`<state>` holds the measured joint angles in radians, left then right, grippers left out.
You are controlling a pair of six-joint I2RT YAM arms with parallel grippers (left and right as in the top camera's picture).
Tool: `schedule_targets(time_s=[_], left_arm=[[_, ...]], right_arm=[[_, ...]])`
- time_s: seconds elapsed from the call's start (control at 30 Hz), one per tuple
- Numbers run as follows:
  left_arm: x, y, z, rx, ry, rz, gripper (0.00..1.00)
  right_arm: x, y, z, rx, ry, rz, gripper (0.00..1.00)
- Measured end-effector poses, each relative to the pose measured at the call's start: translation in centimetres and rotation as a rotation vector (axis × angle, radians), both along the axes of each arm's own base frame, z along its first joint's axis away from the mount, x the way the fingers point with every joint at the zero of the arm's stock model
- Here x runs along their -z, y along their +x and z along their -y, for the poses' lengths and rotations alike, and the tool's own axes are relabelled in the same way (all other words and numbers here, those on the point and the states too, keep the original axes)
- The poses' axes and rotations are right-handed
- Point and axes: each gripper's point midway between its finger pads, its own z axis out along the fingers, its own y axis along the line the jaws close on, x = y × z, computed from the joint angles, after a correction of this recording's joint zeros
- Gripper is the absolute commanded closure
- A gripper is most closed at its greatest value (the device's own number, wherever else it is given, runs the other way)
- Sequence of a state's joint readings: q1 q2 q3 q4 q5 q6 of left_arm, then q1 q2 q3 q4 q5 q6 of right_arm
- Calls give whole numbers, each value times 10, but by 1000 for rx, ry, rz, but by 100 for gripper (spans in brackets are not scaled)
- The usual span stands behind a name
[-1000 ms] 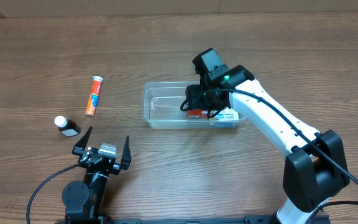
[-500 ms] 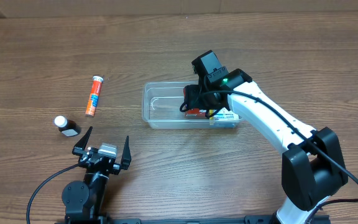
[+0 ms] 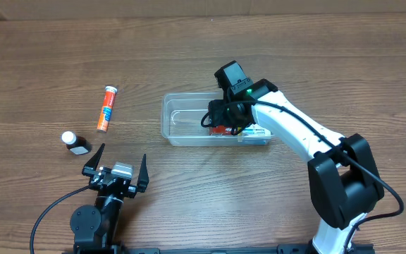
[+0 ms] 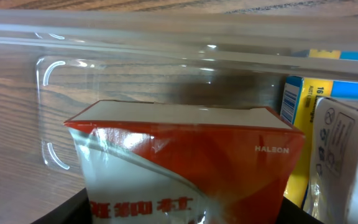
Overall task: Pack container
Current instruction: 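Carry the red box into the container's middle and release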
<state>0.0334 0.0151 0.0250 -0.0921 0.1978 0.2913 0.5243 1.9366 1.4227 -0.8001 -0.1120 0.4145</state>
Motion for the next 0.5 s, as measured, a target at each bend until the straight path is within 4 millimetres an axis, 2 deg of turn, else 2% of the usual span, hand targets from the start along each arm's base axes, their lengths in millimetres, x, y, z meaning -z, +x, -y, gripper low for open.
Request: schedule_targets(time_s=[0.07, 0.4, 0.5], left_arm=[[0, 0, 0, 0, 0, 0, 0], [0, 0, 0, 0, 0, 0, 0], [0, 0, 0, 0, 0, 0, 0]], right_arm=[[1, 0, 0, 2, 0, -2, 23], [1, -1, 0, 2, 0, -5, 23], [-1, -9, 4, 0, -22, -46, 22]])
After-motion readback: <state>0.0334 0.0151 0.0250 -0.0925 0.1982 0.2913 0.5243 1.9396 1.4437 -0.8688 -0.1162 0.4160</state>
